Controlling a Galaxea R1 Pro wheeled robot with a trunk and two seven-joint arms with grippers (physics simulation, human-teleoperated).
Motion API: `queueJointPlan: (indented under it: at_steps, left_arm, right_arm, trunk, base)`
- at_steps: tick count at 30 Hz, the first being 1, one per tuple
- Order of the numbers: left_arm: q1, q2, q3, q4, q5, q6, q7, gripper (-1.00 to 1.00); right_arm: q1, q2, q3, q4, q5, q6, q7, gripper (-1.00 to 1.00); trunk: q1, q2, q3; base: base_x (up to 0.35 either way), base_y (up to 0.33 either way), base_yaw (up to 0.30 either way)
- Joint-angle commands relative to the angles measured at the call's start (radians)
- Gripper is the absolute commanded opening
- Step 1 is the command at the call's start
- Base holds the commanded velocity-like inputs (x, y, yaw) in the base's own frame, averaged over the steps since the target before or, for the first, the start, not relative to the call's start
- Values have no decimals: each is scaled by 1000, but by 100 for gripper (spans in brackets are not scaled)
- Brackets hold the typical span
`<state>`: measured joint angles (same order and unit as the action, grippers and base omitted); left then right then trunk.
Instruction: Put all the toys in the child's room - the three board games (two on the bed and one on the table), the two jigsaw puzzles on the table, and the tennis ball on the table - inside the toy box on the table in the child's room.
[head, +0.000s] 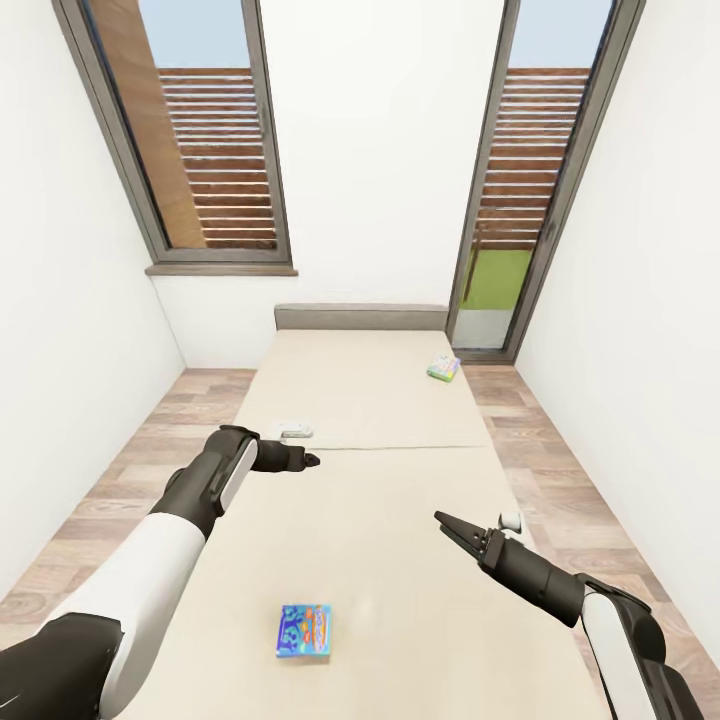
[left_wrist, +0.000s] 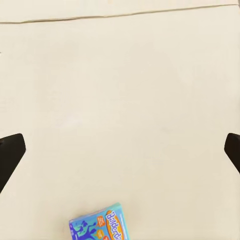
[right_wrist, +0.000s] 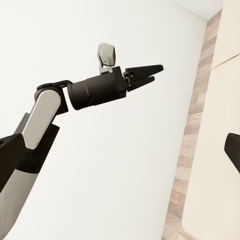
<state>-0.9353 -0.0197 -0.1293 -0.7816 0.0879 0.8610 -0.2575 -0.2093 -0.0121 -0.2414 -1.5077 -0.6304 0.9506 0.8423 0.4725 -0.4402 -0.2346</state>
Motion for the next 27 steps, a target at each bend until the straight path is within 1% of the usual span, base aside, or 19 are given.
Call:
queueJointPlan:
  at_steps: [1, 17, 27]
  left_arm:
    - [-1, 0, -1, -1, 9, 6, 4, 100]
    - [0, 0, -1, -1, 9, 6, 4, 100]
    - [3, 0, -1, -1, 9, 6, 4, 100]
  right_arm:
    - [-1, 0, -1, 0, 2, 4, 4, 100]
    - [-1, 0, -1, 0, 0, 2, 4, 100]
    - [-1, 0, -2, 43, 2, -27, 2, 100]
  trunk:
    - [1, -2, -2]
    - [1, -2, -2]
    - [1, -2, -2]
  base:
    - [17, 10, 0]
    - [2, 1, 0]
    - [0, 0, 0]
